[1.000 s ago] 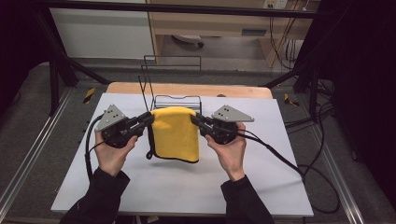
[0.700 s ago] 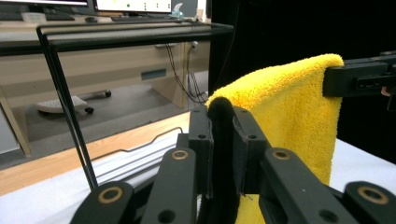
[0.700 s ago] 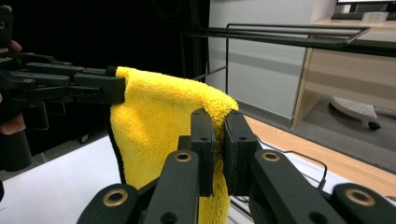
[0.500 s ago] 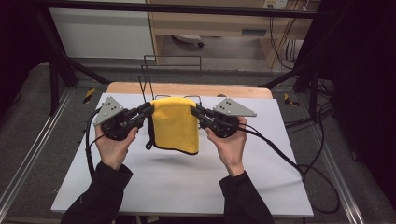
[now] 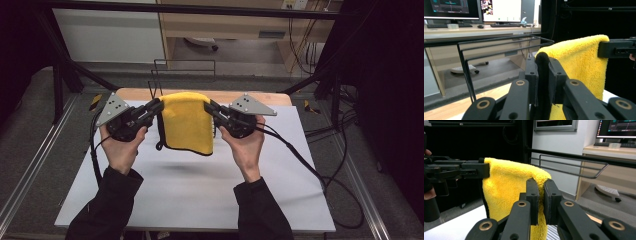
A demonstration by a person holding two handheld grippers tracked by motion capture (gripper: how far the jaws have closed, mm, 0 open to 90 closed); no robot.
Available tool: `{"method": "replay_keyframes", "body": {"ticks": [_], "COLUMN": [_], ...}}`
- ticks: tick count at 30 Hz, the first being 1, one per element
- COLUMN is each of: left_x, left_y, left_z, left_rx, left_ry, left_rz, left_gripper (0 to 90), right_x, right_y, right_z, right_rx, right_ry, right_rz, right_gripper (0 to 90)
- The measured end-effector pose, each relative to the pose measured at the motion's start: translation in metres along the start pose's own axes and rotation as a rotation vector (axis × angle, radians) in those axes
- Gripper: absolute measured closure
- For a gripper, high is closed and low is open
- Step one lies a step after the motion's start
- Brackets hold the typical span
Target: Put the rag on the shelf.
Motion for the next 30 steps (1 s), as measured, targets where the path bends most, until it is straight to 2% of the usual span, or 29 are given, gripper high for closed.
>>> {"method": "replay_keyframes", "body": {"ticks": [12, 24, 27, 30], "left_x": [0.005, 0.009, 0.008, 0.01], "left_y": [0.021, 0.056, 0.06, 0.068], "left_z": [-0.001, -0.005, -0.005, -0.007], "left_rx": [-0.047, -0.106, -0.114, -0.128], "left_ry": [0.013, 0.039, 0.03, 0.042], "left_rz": [-0.012, -0.003, -0.011, 0.001], "left_gripper": [79.6, 79.6, 79.6, 79.6], "right_x": [-0.004, -0.01, -0.012, -0.013], "right_y": [0.022, 0.054, 0.062, 0.068], "right_z": [-0.002, -0.004, -0.006, -0.007], "right_rx": [-0.042, -0.1, -0.115, -0.127], "right_ry": [-0.01, -0.033, -0.037, -0.038], "right_rz": [0.005, -0.002, -0.005, -0.003], "right_gripper": [84.0, 84.0, 84.0, 84.0]}}
Point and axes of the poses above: each handheld gripper's, and its own axes: z roughly forward along the jaws, y roughly out of its top, x roughly to its left, the point moved 9 cm from there along z, roughly forward along the jaws, and after that the axes turned 15 degrees about x, right-handed, at the moved point
